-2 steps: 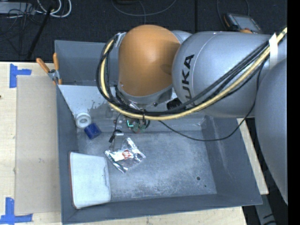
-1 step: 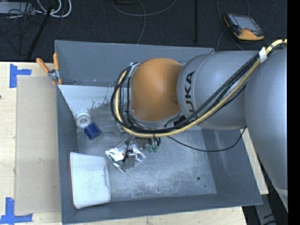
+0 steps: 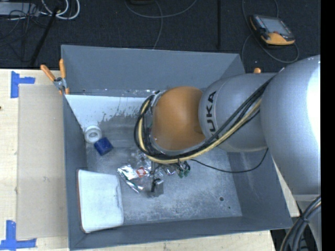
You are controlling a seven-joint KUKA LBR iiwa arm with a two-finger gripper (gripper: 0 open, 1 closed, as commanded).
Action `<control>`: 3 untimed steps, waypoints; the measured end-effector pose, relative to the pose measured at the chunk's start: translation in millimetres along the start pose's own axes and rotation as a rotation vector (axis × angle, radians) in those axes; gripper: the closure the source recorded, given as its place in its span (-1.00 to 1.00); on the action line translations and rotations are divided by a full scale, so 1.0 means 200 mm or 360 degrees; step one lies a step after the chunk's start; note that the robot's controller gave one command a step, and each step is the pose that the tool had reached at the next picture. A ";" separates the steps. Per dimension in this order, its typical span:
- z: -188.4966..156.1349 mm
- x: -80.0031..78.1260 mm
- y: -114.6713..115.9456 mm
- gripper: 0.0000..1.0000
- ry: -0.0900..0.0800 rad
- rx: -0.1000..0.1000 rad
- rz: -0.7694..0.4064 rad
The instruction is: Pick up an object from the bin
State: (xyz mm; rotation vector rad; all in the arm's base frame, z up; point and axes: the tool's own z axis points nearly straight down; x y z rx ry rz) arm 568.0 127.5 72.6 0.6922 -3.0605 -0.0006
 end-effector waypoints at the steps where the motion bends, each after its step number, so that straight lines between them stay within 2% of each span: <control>1: -0.01 0.00 0.00 1.00 -0.0004 0.0000 0.0007; 2: -0.36 0.12 0.07 1.00 -0.0014 0.0002 0.0033; 3: -0.96 0.08 0.06 1.00 -0.0021 0.0005 0.0062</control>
Offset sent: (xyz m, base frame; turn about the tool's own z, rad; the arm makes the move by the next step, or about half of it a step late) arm 0.0000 0.0000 0.0000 0.0000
